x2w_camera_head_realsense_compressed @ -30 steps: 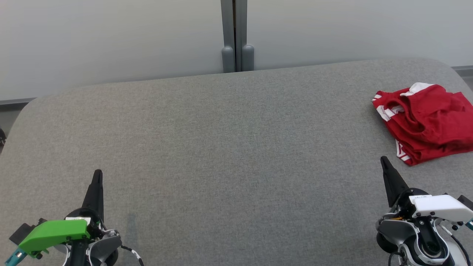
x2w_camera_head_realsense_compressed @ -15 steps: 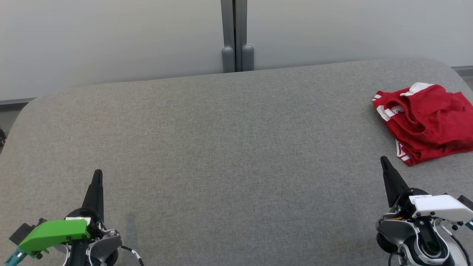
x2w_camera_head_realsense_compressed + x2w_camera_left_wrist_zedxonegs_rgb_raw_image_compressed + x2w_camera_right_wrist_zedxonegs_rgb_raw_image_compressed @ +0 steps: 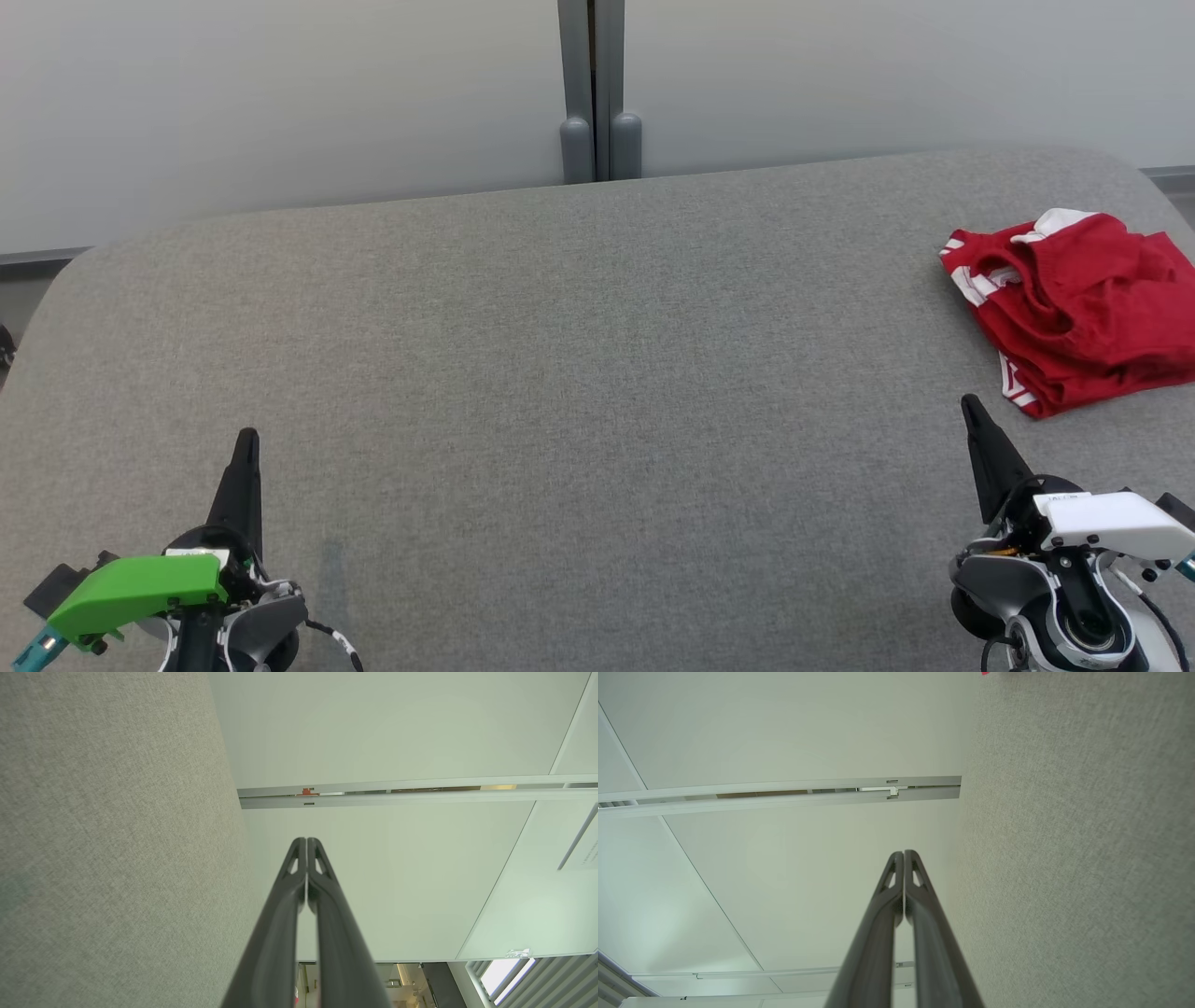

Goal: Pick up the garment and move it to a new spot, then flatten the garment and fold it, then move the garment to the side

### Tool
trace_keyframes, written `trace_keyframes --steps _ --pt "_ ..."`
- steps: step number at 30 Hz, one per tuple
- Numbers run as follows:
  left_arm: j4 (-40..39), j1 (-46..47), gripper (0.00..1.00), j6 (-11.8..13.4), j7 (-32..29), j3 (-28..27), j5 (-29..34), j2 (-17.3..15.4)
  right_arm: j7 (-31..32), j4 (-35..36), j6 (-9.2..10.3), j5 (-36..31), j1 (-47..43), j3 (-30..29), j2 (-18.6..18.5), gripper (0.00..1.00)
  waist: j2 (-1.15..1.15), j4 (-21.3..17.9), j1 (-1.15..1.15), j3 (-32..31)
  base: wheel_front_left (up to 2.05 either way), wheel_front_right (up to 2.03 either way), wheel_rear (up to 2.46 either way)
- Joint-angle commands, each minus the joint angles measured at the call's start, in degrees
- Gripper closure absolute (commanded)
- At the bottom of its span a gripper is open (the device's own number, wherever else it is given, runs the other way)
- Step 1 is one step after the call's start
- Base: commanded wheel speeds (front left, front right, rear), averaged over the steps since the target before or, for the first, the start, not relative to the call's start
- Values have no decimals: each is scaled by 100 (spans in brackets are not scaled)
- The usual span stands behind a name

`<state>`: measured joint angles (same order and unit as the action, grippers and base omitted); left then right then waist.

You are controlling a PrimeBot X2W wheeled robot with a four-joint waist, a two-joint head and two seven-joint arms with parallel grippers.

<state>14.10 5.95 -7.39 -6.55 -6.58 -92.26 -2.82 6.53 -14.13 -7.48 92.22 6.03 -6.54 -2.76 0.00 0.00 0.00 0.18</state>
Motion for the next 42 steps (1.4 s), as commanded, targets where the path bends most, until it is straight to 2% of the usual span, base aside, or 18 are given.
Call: trace_keyframes --steps 1,42 --pt "-10 56 100 -35 -18 -14 -28 -9 20 27 -2 38 31 -8 -21 100 0 0 0 0 0 0 0" --pt "-12 56 100 -35 -16 -12 -28 -9 19 27 -2 38 31 -7 -22 100 0 0 0 0 0 0 0"
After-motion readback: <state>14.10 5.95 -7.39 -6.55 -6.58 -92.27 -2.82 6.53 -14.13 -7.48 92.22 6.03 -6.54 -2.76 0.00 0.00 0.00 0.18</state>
